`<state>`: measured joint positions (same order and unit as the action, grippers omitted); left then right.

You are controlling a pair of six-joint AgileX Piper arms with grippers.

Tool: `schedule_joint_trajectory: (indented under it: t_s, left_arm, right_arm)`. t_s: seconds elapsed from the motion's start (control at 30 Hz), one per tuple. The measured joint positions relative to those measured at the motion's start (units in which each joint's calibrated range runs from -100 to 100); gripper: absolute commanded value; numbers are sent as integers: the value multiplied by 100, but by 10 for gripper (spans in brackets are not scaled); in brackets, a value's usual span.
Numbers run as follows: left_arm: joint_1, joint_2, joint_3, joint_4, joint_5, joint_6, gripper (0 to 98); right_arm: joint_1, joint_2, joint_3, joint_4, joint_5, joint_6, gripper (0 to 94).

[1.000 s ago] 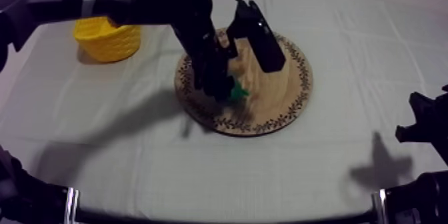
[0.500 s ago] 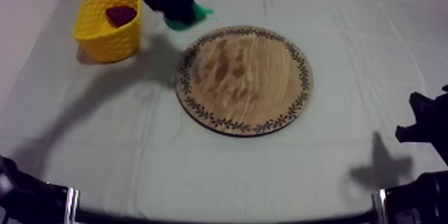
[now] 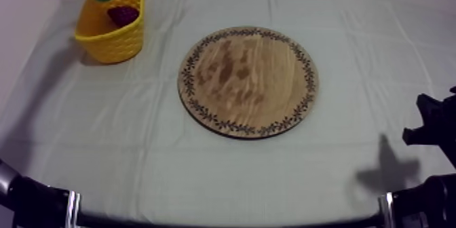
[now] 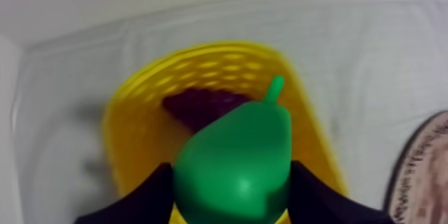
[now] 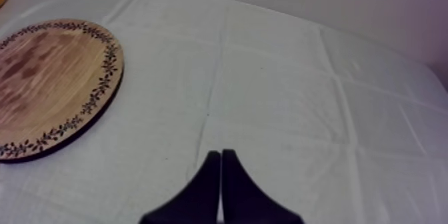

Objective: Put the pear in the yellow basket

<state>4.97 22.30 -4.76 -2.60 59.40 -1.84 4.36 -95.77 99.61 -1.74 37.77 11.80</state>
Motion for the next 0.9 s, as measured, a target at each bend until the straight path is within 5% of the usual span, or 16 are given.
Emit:
schedule_joint_trajectory:
  t_s: [0.33, 0.6, 0.9]
  left_arm:
    - [-340, 398, 443, -89, 16, -148, 482]
    - [-352, 366, 501, -53, 19, -301, 884]
    - [-364, 268, 530, -71, -184, -376, 932]
  right_arm:
    - [0, 0, 0, 0, 0, 0, 5]
    - [0, 0, 0, 0, 0, 0, 5]
    - [0, 0, 0, 0, 0, 0, 5]
